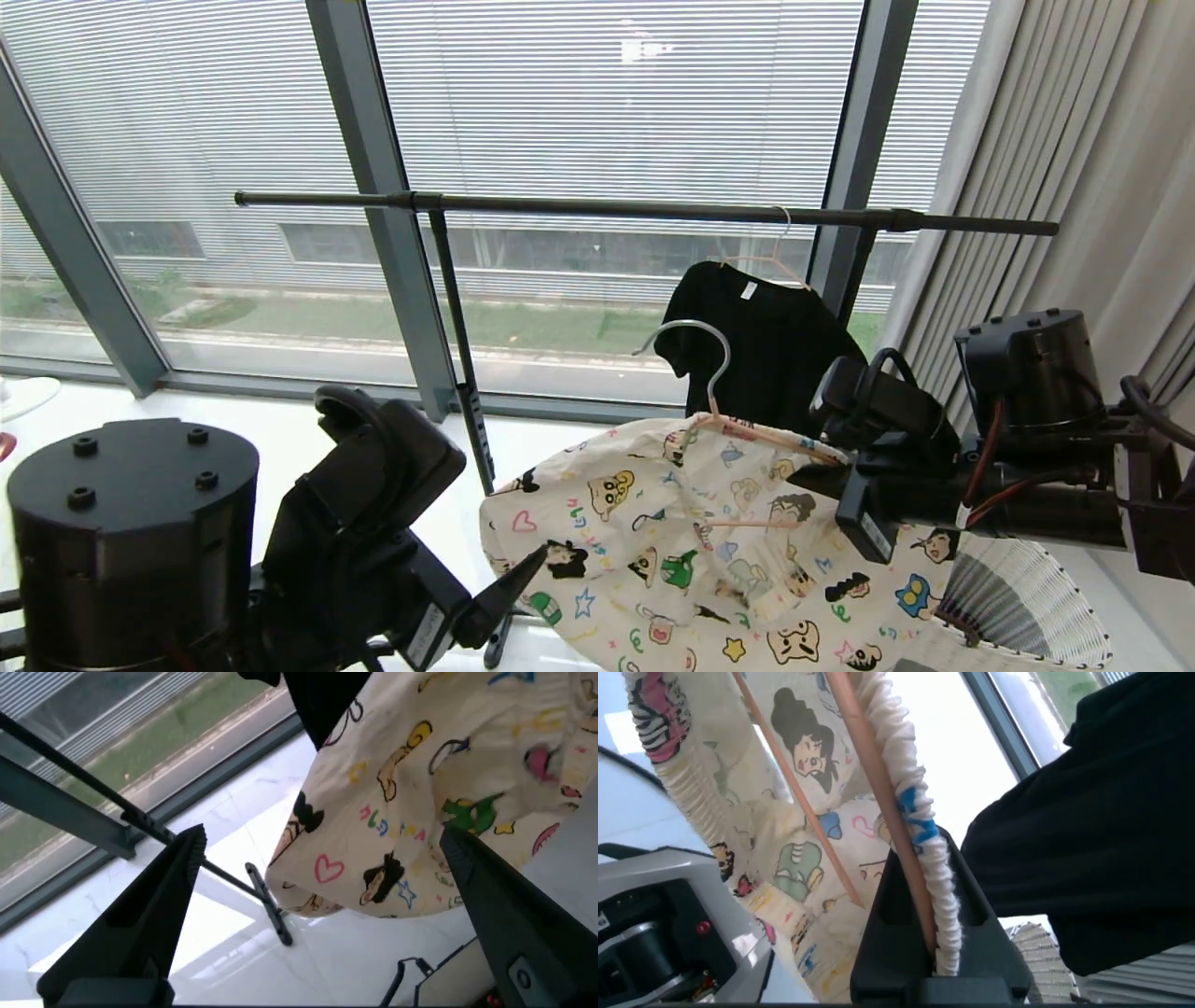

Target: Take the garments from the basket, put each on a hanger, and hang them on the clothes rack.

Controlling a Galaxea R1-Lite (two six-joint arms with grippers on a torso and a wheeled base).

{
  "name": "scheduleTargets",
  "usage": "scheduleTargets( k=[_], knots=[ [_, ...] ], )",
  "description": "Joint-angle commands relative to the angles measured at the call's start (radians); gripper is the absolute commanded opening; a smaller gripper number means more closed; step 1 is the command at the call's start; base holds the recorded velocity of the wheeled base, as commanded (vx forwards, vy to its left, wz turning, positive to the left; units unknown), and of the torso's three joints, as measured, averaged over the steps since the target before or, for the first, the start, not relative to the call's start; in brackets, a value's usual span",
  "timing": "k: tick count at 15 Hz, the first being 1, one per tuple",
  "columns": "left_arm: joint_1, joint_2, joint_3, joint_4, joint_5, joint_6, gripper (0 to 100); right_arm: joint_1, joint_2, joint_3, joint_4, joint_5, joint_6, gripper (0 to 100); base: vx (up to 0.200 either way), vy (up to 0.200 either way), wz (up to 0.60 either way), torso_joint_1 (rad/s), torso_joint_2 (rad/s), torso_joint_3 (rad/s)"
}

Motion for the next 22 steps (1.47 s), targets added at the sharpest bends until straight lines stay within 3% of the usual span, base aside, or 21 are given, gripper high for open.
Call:
scheduleTargets(
  k=[1, 4, 7, 11, 18, 19, 22],
  knots=[
    [0.058, -0.051, 0.080, -0.002, -0.003, 0.001, 100, -0.003, -0.015, -0.001, -0.001, 0.016, -0.001, 0, 0.000, 0.000, 0.00, 0.000, 0.00, 0.000],
    [0.164, -0.049, 0.138, -0.003, -0.037, -0.002, 100, -0.019, -0.047, 0.002, 0.001, 0.068, -0.001, 0, 0.000, 0.000, 0.00, 0.000, 0.00, 0.000],
    [0.282, -0.054, 0.221, -0.031, -0.170, -0.007, 100, -0.052, -0.091, 0.004, 0.005, 0.163, -0.001, 0, 0.000, 0.000, 0.00, 0.000, 0.00, 0.000],
    [0.354, -0.049, 0.271, -0.097, -0.293, -0.014, 100, -0.043, -0.124, 0.004, 0.007, 0.225, -0.002, 0, 0.000, 0.000, 0.00, 0.000, 0.00, 0.000],
    [0.360, -0.063, 0.288, -0.146, -0.337, -0.034, 100, 0.037, -0.160, 0.002, 0.075, 0.255, -0.002, 0, 0.000, 0.000, 0.00, 0.000, 0.00, 0.000],
    [0.360, -0.065, 0.290, -0.146, -0.351, -0.034, 0, 0.037, -0.162, 0.002, 0.076, 0.255, -0.002, 0, 0.000, 0.000, 0.00, 0.000, 0.00, 0.000],
    [0.363, -0.063, 0.285, -0.146, -0.351, -0.033, 0, 0.035, -0.162, 0.002, 0.076, 0.254, -0.002, 0, 0.000, 0.000, 0.00, 0.000, 0.00, 0.000]
  ],
)
